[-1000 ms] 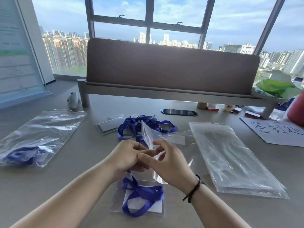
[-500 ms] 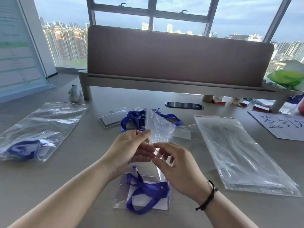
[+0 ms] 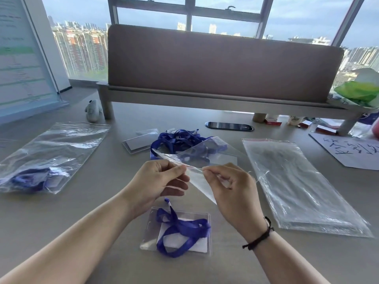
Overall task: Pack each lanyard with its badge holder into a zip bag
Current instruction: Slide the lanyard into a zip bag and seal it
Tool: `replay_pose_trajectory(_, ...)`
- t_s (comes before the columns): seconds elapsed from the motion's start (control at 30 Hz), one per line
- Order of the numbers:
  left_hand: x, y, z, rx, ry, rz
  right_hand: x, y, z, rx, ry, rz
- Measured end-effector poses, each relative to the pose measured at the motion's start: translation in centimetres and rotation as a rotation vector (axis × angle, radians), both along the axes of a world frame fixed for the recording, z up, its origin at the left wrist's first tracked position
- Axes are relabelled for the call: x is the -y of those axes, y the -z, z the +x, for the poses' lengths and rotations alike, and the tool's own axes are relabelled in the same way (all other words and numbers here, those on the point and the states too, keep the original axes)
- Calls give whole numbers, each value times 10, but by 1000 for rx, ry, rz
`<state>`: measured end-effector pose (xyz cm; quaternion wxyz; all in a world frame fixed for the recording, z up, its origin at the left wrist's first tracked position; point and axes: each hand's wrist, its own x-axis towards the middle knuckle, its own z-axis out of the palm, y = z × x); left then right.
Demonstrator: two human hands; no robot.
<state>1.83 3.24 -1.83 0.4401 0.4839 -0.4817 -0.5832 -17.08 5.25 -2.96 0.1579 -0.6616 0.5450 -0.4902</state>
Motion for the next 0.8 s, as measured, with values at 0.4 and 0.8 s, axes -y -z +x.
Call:
replay_pose_trajectory(0.4,-7,6,-4,430,88,-281,0,0,-2,-241,4,205)
replay_pose_trajectory(0.8,2,15,-1,693,-33,-273,3,-2,-7,-126,39,-42)
